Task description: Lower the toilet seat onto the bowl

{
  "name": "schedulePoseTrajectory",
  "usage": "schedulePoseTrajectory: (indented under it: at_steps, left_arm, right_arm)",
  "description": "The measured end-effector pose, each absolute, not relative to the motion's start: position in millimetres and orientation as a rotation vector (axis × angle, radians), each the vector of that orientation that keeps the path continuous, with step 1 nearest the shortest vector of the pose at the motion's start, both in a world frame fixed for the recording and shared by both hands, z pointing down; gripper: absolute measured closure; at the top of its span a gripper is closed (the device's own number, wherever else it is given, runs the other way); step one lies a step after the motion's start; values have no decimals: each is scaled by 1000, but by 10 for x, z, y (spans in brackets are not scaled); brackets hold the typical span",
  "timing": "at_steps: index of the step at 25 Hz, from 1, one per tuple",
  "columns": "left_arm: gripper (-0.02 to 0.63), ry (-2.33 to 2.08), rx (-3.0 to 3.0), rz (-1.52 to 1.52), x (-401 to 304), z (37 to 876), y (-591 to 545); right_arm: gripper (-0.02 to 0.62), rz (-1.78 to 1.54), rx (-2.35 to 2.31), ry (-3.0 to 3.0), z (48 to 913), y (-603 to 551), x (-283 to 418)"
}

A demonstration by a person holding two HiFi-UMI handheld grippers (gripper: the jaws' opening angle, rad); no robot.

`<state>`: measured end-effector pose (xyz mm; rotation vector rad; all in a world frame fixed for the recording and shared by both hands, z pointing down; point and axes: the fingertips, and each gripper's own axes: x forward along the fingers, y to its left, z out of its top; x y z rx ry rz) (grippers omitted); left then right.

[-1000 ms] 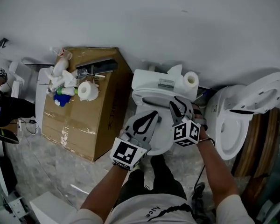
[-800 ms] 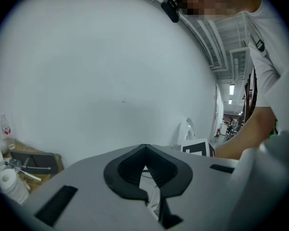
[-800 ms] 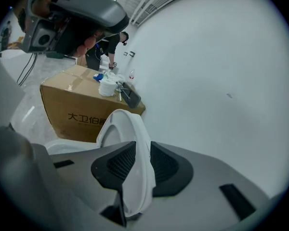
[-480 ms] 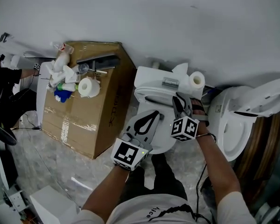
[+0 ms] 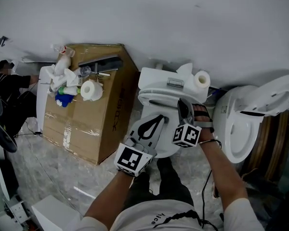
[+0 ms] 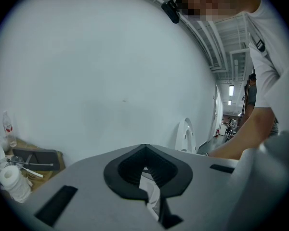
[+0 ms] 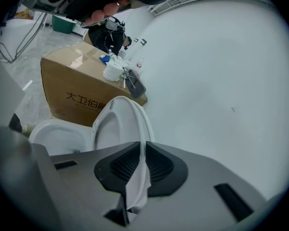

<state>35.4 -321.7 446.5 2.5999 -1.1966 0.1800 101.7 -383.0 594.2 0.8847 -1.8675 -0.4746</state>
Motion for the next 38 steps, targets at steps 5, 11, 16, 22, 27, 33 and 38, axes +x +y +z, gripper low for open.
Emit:
schedulePoseTrajectory:
  at_steps: [5, 11, 16, 22, 27, 33, 38]
  left_arm:
    - [595, -1175, 2617, 169, 276, 4475, -3080]
    - [595, -1133, 2626, 182, 185, 4471, -2888]
    - [595, -1087, 2644, 169, 80, 4497, -2627]
    - [595, -1057, 2673, 175, -65, 4526, -2309]
    - [595, -1035, 2676, 188, -196, 4614, -2075]
    - [595, -1011, 2671, 217, -409, 4873, -1766]
    - [595, -997, 2634, 258, -517, 5154, -1543]
  right_arm:
    - [549, -320, 873, -1945, 5953, -3590, 966]
    - [549, -231, 845, -1961, 5966, -3293, 899]
    - [549, -213, 754, -1941, 6027, -2934, 781]
    - [548, -208, 662, -1903, 6183, -2553, 668]
    - [546, -204, 677, -1892, 6329, -2102, 648]
    - [537, -169, 726, -1878, 6595, -1592, 508]
    - [529, -154, 805, -1875, 6760, -1350, 446]
